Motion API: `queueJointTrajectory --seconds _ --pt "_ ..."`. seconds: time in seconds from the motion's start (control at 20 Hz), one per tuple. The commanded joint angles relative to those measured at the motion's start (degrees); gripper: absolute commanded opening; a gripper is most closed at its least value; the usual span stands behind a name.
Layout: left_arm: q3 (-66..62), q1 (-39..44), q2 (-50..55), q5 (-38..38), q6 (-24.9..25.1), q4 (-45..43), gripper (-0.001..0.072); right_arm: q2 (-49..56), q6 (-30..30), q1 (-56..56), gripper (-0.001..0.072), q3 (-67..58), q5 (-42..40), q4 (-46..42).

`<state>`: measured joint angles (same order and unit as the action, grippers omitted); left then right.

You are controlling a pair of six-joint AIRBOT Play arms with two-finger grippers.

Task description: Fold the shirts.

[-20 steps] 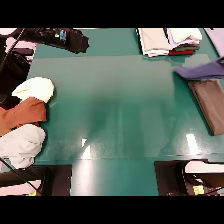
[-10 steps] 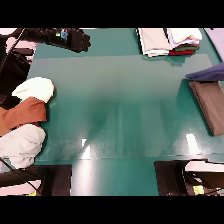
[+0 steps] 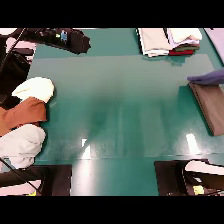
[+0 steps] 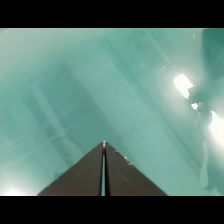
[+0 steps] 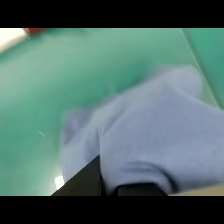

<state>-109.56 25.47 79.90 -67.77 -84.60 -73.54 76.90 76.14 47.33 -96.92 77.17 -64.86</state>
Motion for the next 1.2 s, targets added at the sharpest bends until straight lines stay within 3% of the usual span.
queueJointTrajectory --seconds 0.0,0.1,0.15,0.25,0.3,0.4,0.55,0.8,1.15 --pt "0.0 0.0 0.0 -0.8 1.1 -0.2 0.0023 -4.9 -0.2 3.3 0.0015 11.1 1.4 -8.3" --pt "0.0 0.0 0.0 -0.9 1.1 -0.2 0.0023 -7.0 -0.2 5.8 0.0020 17.4 2.4 -11.1" --pt "0.0 0.0 0.0 -0.9 1.2 -0.2 0.0023 -7.9 -0.2 7.0 0.0068 20.1 2.6 -12.2" --pt "0.0 0.0 0.0 -1.3 2.3 -0.2 0.0023 -9.7 -0.1 10.0 0.0377 24.9 2.5 -13.4" --pt "0.0 0.0 0.0 -1.6 2.4 -0.2 0.0023 -10.5 0.0 12.0 0.0469 26.8 2.3 -13.3" --pt "0.0 0.0 0.0 -1.8 2.4 -0.2 0.0023 -12.0 1.6 15.7 0.0534 28.3 2.3 -13.1" --pt "0.0 0.0 0.0 -1.7 2.6 -0.2 0.0023 -14.2 2.1 17.5 0.0533 26.6 0.5 -7.6" --pt "0.0 0.0 0.0 -1.4 2.5 -0.2 0.0023 -17.2 2.0 5.9 0.0530 22.4 -3.5 17.9" --pt "0.0 0.0 -0.1 -0.6 2.5 -0.2 0.0023 -19.1 1.8 -29.7 0.0521 22.4 -5.4 15.1"
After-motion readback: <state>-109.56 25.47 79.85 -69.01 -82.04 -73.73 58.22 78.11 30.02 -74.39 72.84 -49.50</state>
